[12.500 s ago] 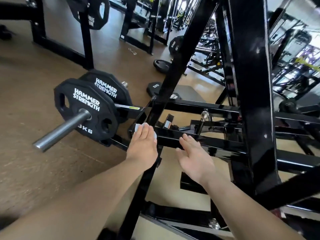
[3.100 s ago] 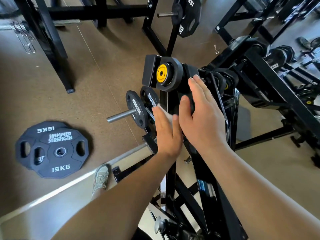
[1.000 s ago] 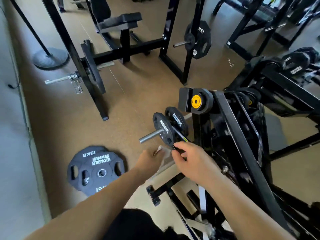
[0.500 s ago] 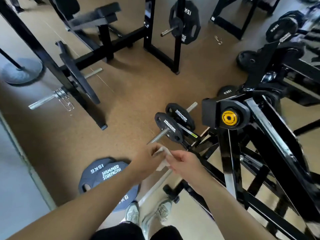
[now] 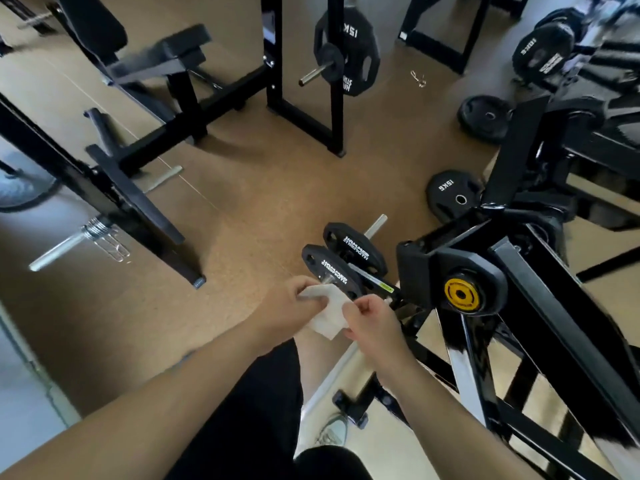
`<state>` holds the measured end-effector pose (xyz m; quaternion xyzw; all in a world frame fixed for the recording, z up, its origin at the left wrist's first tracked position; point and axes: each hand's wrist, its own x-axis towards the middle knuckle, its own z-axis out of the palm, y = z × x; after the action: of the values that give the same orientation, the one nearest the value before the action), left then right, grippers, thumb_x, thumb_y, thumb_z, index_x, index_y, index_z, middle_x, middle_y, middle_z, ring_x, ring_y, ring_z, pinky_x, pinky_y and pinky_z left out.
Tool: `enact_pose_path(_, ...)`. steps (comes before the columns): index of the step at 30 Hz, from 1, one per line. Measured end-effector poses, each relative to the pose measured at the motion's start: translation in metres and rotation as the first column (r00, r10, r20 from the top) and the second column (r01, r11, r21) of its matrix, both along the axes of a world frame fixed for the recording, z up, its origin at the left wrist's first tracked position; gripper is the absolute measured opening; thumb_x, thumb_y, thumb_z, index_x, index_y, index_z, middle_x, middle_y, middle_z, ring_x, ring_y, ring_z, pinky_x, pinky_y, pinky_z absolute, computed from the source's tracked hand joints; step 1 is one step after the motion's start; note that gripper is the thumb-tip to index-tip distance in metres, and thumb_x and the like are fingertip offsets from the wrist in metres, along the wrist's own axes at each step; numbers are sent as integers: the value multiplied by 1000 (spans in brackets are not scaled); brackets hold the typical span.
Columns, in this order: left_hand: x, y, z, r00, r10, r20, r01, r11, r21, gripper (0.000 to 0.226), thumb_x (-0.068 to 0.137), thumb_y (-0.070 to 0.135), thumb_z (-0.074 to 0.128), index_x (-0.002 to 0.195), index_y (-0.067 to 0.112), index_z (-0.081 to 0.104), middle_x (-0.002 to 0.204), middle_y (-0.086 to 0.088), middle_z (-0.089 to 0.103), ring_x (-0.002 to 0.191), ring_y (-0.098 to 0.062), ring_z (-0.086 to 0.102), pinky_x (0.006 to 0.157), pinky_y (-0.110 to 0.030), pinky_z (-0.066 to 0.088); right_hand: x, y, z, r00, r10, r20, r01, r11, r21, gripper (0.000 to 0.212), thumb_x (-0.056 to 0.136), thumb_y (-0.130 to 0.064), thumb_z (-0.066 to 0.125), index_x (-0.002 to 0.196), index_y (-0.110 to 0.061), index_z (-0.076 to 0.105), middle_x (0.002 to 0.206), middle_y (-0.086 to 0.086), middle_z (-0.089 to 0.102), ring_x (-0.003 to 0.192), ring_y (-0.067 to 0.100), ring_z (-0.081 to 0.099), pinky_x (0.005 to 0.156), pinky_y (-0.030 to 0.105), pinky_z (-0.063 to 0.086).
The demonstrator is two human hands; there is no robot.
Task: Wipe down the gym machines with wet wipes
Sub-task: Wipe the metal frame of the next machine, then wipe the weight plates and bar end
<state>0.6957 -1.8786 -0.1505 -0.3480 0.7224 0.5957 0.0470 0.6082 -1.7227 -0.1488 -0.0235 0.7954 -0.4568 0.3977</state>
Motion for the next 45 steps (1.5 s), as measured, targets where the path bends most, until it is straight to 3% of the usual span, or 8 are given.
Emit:
enact_pose_path(6, -64, -68, -23, 991, -130, 21, 131, 990, -49, 17, 94, 40, 67, 86, 25, 71, 80, -3, 72, 68, -18, 68, 69, -45, 58, -35, -54, -24, 955, -291, -53, 290, 957, -12, 11, 95, -27, 59, 99, -16, 58, 101, 15, 69, 89, 28, 69, 85, 52, 60)
enact_pose_path(11, -159, -133, -69, 933, -357, 36, 357, 934, -4, 21, 99, 26, 67, 87, 8, 69, 72, -5, 67, 62, -9, 59, 60, -28, 50, -86, -125, -75, 841, -459, 288, 504, 857, -107, 51, 84, -52, 75, 128, -28, 65, 119, 1, 74, 107, 20, 73, 91, 46, 62)
enact_pose_path(17, -240, -167, -91, 782, -619, 75, 623, 782, -35, 25, 100, 30, 61, 86, 11, 70, 86, -4, 72, 72, -5, 58, 74, -28, 53, -122, -167, -95, 609, -654, 449, 763, 637, -108, 31, 103, -24, 64, 132, -14, 63, 114, 9, 77, 97, 20, 76, 69, 26, 59)
enact_pose_path(21, -267, -159, -102, 760, -647, 67, 628, 757, 183, 30, 102, 32, 57, 85, 11, 70, 75, -1, 69, 67, -11, 66, 68, -37, 59, -148, -167, -111, 486, -707, 513, 843, 534, -62, 64, 94, -38, 75, 146, -11, 49, 132, 19, 67, 118, 33, 69, 102, 46, 56)
enact_pose_path(26, -288, -142, -163, 723, -689, 53, 646, 702, 301, 29, 104, 27, 55, 83, 13, 68, 71, -3, 71, 64, -14, 70, 58, -28, 55, -165, -151, -175, 446, -710, 544, 866, 497, -61, 45, 106, -36, 55, 129, 1, 67, 119, 21, 72, 120, 34, 66, 109, 48, 50)
enact_pose_path(33, -298, -124, -260, 630, -768, 119, 755, 641, 137, 33, 92, 41, 50, 70, 18, 59, 69, -2, 61, 75, -28, 66, 74, -39, 58, -157, -131, -258, 222, -958, 181, 956, 251, 153, 18, 100, -21, 66, 112, -9, 68, 106, 18, 73, 99, 36, 72, 85, 54, 62)
enact_pose_path(40, -333, -78, -358, 502, -863, 64, 863, 495, -98, 28, 101, 21, 41, 89, 15, 65, 90, -2, 66, 92, -26, 65, 73, -31, 45, -153, -81, -349, 331, -919, -215, 914, 255, 314, 24, 101, -28, 58, 116, -11, 65, 98, 7, 64, 86, 30, 64, 73, 40, 55)
enact_pose_path(45, -335, -32, -430, 355, -934, -46, 909, 356, -218, 21, 103, 28, 49, 99, 22, 68, 92, 3, 70, 87, -19, 65, 82, -44, 57, -135, -29, -399, 306, -861, -407, 943, 216, 253, 31, 98, -19, 52, 73, -2, 47, 66, 6, 36, 65, 22, 34, 56, 27, 30)
